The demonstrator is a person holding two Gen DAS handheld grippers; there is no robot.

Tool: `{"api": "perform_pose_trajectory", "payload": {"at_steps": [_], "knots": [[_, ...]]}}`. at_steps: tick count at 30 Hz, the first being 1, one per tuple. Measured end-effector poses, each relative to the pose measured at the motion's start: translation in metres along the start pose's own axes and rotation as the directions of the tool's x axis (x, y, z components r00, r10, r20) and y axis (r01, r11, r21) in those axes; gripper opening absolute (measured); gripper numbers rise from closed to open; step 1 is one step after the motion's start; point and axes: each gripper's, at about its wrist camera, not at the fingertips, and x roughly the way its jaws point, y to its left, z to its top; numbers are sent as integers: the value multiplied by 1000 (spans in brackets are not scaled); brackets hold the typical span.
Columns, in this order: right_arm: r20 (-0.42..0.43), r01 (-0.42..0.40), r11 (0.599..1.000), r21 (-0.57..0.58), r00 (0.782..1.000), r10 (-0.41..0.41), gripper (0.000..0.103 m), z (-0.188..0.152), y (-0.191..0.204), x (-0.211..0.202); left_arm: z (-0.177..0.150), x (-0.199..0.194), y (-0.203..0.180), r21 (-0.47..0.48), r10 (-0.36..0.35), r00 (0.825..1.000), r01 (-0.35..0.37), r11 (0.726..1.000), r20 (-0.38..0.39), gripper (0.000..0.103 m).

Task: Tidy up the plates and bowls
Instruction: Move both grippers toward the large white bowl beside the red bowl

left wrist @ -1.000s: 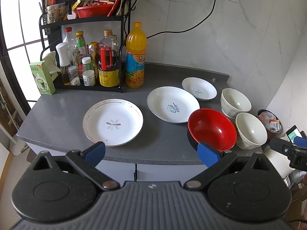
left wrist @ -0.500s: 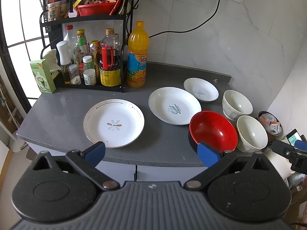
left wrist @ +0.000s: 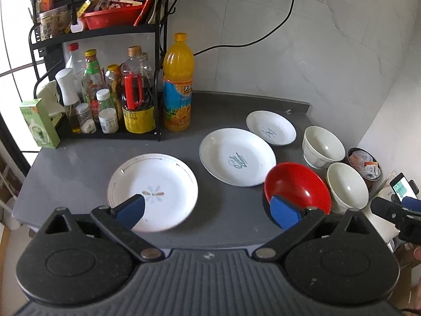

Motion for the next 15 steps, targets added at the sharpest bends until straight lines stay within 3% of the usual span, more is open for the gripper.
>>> {"api": "perform_pose_trajectory", "payload": {"at_steps": [7, 15], "knots": [[12, 17, 999, 47, 1000, -18, 103, 12, 35, 20, 27, 22, 36, 57, -57, 998, 57, 997, -14, 101], [9, 95, 988, 123, 995, -97, 103, 17, 74, 45, 53, 53, 64, 171, -94, 995, 101, 980, -45, 100]]}}
